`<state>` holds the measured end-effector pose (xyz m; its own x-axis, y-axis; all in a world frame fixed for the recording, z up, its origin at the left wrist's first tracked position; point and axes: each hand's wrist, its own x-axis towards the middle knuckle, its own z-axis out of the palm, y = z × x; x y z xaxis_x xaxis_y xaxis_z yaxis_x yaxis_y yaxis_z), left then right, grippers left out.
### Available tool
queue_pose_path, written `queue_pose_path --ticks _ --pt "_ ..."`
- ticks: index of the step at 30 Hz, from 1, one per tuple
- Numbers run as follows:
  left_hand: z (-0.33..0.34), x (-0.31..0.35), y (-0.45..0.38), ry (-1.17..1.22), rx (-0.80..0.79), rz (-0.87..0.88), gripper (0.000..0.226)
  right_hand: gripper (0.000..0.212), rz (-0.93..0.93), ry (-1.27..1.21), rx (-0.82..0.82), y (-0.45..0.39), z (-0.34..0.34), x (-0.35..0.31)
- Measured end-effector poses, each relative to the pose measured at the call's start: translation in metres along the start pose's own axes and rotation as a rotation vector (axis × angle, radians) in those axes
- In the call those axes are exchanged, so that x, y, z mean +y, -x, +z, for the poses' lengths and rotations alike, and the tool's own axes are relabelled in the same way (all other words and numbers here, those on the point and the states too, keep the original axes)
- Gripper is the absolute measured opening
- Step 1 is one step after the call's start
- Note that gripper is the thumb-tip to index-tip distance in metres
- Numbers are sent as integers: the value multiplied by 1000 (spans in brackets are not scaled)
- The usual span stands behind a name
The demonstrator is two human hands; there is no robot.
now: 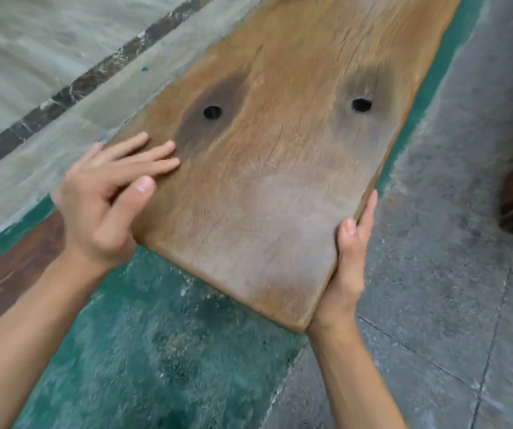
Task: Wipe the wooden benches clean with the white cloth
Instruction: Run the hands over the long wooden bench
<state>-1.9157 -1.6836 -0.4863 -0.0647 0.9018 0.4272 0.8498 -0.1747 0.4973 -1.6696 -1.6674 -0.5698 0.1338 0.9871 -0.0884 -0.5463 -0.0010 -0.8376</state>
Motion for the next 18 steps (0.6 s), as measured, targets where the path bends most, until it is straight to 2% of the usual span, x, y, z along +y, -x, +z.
queue_pose_path --ticks 4,8,9,11,14,18 --pt "6 -49 1 183 3 -4 48 79 -40 274 25 -1 18 14" --pt "-12 -90 -11 228 14 -75 42 79 -131 371 28 -3 58 32" --pt "-31 -103 -25 214 19 -75 40 79 -136 364 10 -4 83 40" --pt "-34 -113 -34 225 -21 -106 39 78 -124 342 4 -2 93 52" --pt "-29 -115 -35 122 -70 -124 39 75 -126 331 -16 -3 93 68" --pt "-46 -132 -35 44 -32 -201 39 69 -116 313 -39 -4 114 84"
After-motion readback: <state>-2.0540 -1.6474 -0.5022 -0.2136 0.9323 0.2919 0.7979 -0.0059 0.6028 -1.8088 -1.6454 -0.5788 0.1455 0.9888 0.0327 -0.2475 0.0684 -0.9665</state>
